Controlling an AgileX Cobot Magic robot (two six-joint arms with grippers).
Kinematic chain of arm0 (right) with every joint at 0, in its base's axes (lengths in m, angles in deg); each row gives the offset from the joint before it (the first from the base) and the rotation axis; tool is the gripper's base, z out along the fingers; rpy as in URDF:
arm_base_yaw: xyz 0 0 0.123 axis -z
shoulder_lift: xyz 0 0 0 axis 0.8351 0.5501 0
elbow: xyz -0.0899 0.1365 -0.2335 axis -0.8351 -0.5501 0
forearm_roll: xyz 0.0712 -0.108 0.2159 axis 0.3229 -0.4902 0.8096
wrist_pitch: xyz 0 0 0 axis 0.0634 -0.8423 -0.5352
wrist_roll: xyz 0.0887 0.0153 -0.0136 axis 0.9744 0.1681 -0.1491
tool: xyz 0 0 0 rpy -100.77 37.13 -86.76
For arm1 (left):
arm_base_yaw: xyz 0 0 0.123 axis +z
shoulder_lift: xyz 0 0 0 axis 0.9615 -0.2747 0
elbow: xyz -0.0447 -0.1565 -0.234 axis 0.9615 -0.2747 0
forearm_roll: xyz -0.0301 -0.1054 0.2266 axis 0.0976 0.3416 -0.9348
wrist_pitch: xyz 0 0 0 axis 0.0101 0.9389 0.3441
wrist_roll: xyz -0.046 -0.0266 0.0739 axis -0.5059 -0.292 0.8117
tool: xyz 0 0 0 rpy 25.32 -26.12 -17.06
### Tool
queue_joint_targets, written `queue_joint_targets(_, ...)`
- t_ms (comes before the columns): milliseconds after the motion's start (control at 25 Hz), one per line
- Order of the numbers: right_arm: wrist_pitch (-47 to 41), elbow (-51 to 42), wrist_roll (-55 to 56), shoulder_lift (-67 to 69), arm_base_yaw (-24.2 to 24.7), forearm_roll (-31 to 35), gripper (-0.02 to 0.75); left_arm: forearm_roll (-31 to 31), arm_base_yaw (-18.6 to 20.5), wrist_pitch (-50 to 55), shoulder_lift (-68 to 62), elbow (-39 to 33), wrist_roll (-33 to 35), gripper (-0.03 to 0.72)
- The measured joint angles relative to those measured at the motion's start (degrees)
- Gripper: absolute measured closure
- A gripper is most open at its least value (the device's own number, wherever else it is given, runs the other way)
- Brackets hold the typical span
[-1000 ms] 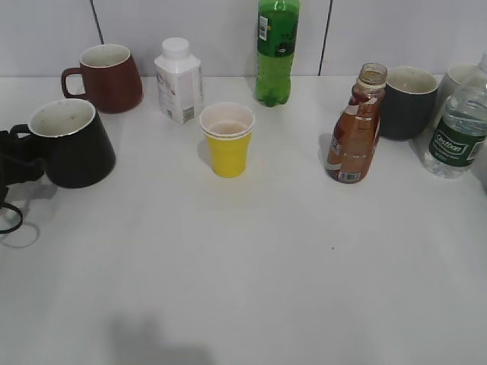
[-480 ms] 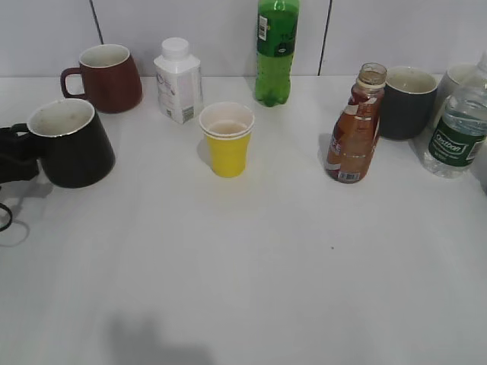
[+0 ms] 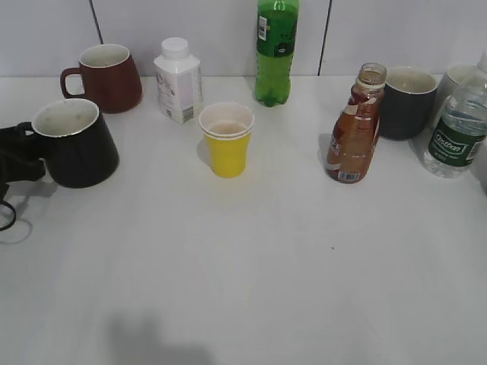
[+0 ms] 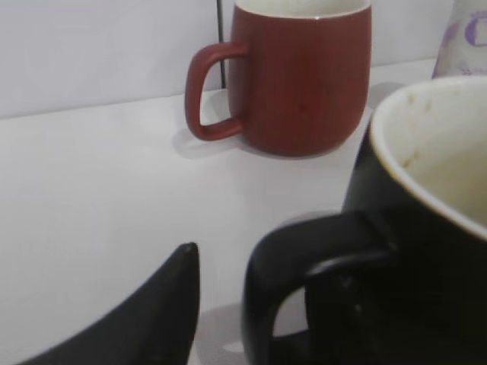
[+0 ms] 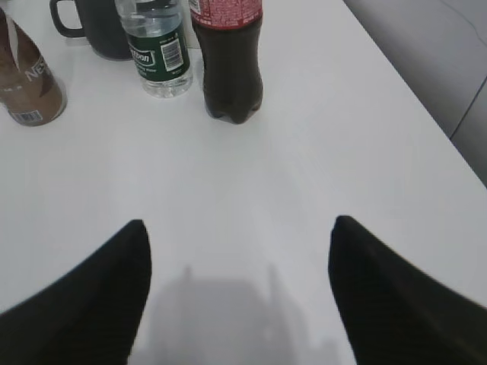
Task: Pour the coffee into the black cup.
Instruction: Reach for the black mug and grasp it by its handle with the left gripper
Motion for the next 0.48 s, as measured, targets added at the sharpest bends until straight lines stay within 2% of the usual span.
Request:
queue_joint_targets(280, 0.0, 0.0, 0.0, 0.0, 0.0, 0.0, 0.168, -2.35, 0.0, -2.39, -2.53, 2.31, -0.11, 0.466)
queue_joint_targets(480, 0.0, 0.0, 0.0, 0.0, 0.0, 0.0, 0.168, -2.36, 0.0, -3.28, -2.67, 3.1, -0.11, 0.486)
